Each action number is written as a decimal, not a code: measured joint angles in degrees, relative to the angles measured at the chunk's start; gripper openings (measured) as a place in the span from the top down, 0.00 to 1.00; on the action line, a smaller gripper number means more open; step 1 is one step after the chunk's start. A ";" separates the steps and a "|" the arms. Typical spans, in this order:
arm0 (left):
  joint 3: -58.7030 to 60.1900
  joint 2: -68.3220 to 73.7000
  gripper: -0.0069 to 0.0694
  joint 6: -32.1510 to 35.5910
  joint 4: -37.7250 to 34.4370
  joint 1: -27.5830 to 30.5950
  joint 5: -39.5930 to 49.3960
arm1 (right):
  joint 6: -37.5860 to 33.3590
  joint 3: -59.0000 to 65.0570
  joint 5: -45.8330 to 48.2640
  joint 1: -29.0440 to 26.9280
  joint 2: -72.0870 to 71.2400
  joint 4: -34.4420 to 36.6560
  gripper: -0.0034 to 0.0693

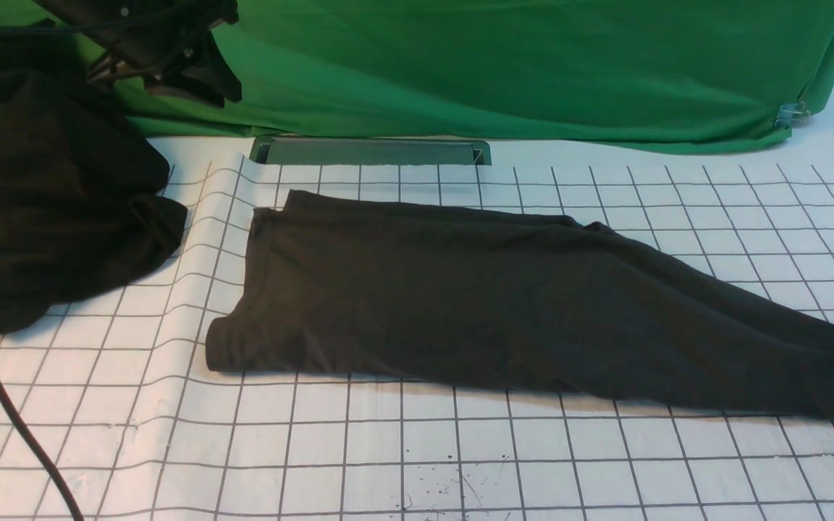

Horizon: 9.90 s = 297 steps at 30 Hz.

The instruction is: Fold a long-sleeved shirt over a white checkered tablecloth.

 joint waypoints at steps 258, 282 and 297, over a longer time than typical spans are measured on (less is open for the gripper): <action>53.87 -47.79 0.90 1.98 12.10 -28.83 -15.19 | 14.88 76.19 -37.25 26.04 -112.21 -18.66 0.73; 109.32 -104.53 0.90 0.16 11.59 -28.83 -74.38 | 14.89 76.19 -37.25 26.04 -112.26 -18.66 0.65; 113.07 -104.55 0.89 0.01 19.90 -28.83 -72.19 | 14.89 76.19 -37.25 26.04 -112.26 -18.72 0.63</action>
